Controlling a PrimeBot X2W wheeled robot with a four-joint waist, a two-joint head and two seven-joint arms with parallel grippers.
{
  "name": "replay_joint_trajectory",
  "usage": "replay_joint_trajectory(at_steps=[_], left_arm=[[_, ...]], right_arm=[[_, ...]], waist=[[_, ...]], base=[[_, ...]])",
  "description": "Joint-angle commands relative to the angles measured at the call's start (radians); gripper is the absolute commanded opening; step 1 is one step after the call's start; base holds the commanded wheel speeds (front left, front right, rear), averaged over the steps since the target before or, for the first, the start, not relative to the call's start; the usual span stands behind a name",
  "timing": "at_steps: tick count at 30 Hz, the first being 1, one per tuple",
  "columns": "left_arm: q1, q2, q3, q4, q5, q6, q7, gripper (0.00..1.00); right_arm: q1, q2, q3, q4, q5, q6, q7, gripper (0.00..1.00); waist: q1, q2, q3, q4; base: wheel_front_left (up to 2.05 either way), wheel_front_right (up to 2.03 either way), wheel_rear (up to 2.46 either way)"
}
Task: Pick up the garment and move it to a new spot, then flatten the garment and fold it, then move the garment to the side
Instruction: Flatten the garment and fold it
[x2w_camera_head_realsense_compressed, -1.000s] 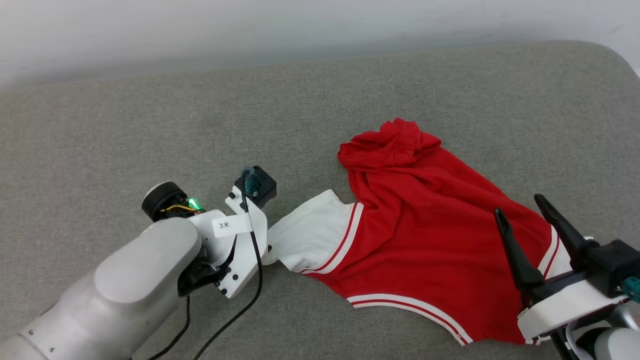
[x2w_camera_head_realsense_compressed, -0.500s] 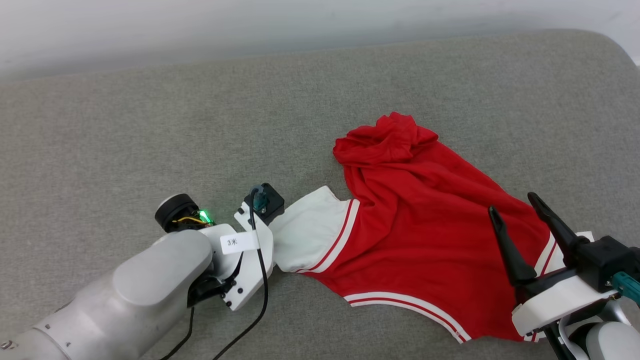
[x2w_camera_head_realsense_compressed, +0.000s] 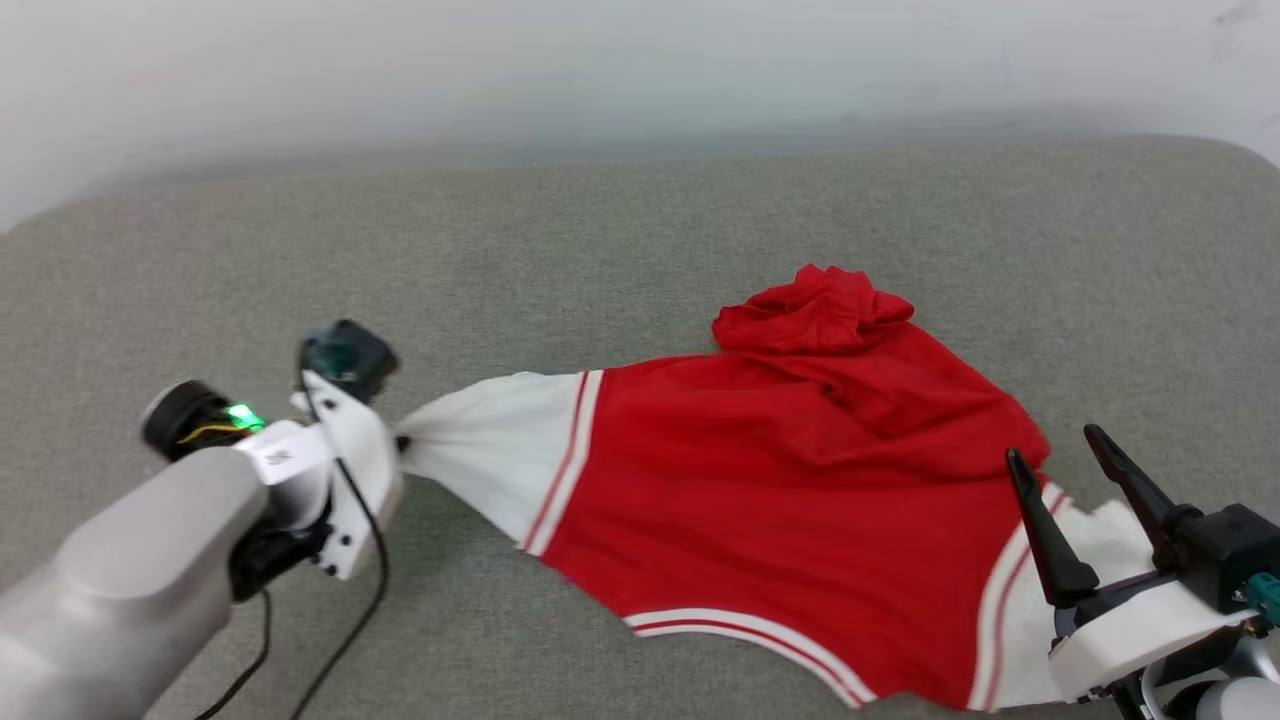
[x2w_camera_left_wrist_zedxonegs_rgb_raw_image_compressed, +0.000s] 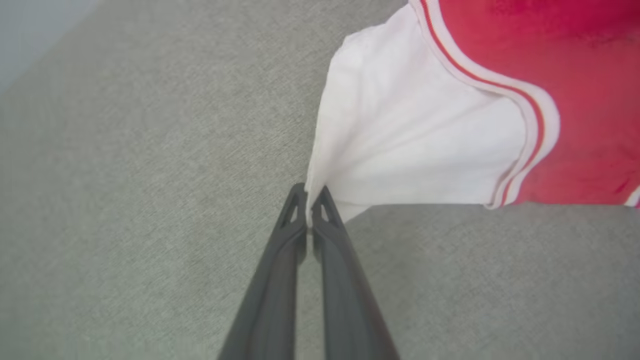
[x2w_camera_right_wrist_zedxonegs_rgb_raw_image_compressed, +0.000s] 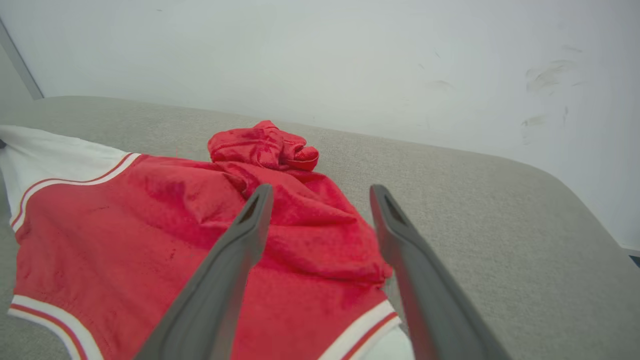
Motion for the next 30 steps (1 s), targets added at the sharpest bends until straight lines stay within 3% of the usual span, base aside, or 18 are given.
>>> replay_joint_trajectory(at_steps=[1,10,18,19,20,30], left_arm=[[0.019,0.017,0.017,0.009,-0.019,0.013,-0.009,0.00],[0.097,0.101,0.060,0.119,-0.088,0.063,-0.030,0.00],[0.146,0.059,0.061,0.220,-0.115,0.057,-0.064,0.00],[0.151,0.049,0.063,0.228,-0.118,0.057,-0.077,0.16],[0.154,0.043,0.066,0.236,-0.116,0.058,-0.096,1.00],[0.183,0.003,0.120,0.215,-0.062,0.153,-0.426,1.00]], right_arm=[[0.008,-0.007,-0.002,0.003,0.003,-0.001,-0.001,1.00],[0.010,-0.017,-0.017,0.018,0.001,-0.001,0.007,1.00],[0.000,-0.025,-0.017,0.030,0.008,-0.001,0.023,1.00],[-0.004,-0.028,-0.016,0.030,0.010,-0.001,0.028,1.00],[-0.010,-0.035,-0.014,0.027,0.013,-0.001,0.031,1.00],[-0.113,-0.180,0.033,-0.045,0.086,-0.001,0.151,1.00]], waist=[[0.0000,0.0000,-0.004,0.008],[0.0000,0.0000,0.013,0.010],[0.0000,0.0000,0.015,0.004],[0.0000,0.0000,0.010,0.004],[0.0000,0.0000,0.004,0.005],[0.0000,0.0000,-0.059,0.039]], base=[[0.00,0.00,0.00],[0.00,0.00,0.00],[0.00,0.00,0.00],[0.00,0.00,0.00],[0.00,0.00,0.00],[0.00,0.00,0.00]])
